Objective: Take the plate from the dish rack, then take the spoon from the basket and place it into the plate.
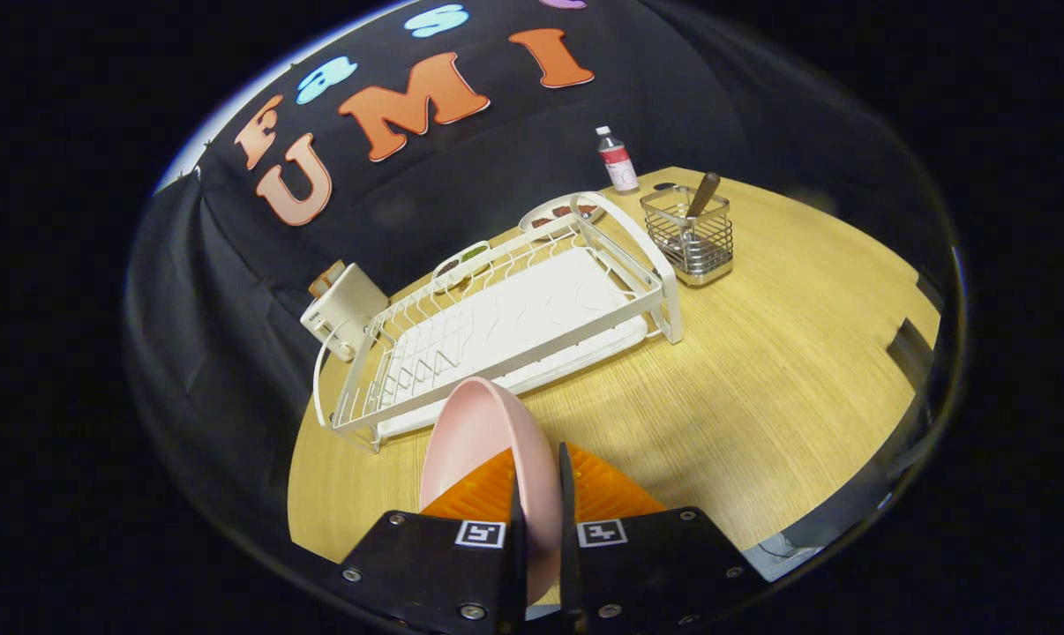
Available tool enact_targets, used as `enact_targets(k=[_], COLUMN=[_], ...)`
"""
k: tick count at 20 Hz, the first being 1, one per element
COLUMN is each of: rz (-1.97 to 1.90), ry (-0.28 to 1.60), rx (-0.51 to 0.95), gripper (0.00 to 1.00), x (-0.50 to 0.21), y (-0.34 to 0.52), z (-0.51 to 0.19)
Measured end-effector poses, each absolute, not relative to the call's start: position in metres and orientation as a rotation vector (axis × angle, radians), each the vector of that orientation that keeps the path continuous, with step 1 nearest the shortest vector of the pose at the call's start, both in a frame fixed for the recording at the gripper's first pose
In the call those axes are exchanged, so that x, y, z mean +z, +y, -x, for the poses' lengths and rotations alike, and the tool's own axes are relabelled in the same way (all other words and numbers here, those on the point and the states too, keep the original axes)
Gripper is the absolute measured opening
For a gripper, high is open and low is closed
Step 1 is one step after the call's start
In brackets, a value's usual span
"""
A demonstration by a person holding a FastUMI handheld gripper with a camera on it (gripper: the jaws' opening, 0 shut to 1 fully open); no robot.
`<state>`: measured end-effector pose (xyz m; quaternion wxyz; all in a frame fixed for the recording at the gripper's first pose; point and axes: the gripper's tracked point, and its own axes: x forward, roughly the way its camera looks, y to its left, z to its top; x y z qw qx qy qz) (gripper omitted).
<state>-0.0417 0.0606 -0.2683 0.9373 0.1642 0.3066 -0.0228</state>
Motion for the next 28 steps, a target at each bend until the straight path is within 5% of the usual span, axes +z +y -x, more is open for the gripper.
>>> enact_targets(k=[7, 20, 28], rz=[-0.274, -0.06, 0.025], ry=[0.65, 0.611, 0.514], rx=[-0.089, -0.14, -0.198], gripper=[0.2, 0.92, 0.98], x=[-0.276, -0.24, -0.187], y=[0.044, -0.004, -0.06], z=[0.033, 0.008, -0.022])
